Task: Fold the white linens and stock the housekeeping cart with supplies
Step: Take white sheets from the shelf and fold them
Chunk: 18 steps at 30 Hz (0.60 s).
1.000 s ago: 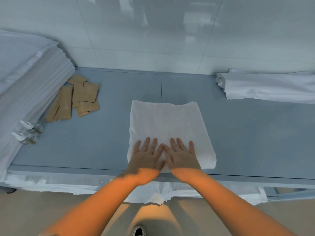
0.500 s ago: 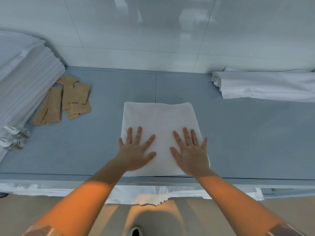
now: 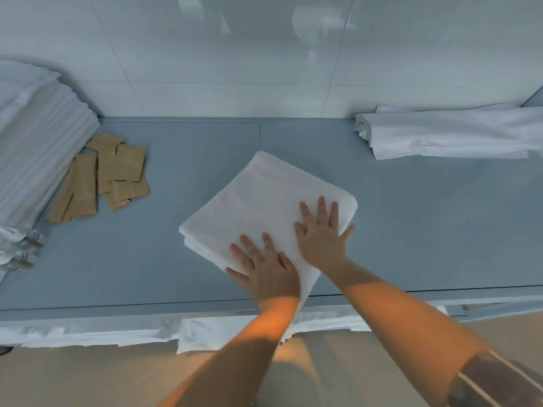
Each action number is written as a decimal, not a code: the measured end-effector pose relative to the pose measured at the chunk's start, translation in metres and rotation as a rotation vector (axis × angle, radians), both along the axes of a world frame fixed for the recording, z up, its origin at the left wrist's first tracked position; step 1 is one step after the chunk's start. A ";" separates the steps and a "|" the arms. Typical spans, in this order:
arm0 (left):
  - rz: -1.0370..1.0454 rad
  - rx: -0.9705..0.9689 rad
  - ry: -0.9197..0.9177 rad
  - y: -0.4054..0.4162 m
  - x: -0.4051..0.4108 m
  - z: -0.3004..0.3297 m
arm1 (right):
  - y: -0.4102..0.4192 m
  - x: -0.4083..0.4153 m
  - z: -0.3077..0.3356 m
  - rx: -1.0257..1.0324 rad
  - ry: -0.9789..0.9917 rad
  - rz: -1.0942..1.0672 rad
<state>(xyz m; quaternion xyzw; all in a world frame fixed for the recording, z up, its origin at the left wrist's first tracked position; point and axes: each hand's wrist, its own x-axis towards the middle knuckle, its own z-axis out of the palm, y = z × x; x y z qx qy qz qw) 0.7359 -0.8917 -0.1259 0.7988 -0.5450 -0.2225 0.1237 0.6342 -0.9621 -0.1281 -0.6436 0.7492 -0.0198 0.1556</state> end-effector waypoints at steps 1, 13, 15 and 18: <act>-0.033 -0.014 0.007 0.008 -0.010 0.001 | 0.011 0.006 -0.004 -0.008 -0.099 -0.049; -0.767 -0.091 -0.530 -0.050 0.113 -0.012 | -0.035 -0.034 0.012 0.061 -0.121 0.222; -0.783 -0.130 -0.554 -0.049 0.115 -0.015 | 0.002 -0.037 0.010 0.034 -0.164 0.306; -0.793 -0.193 -0.589 -0.045 0.112 -0.019 | 0.071 -0.045 -0.002 -0.096 -0.174 0.392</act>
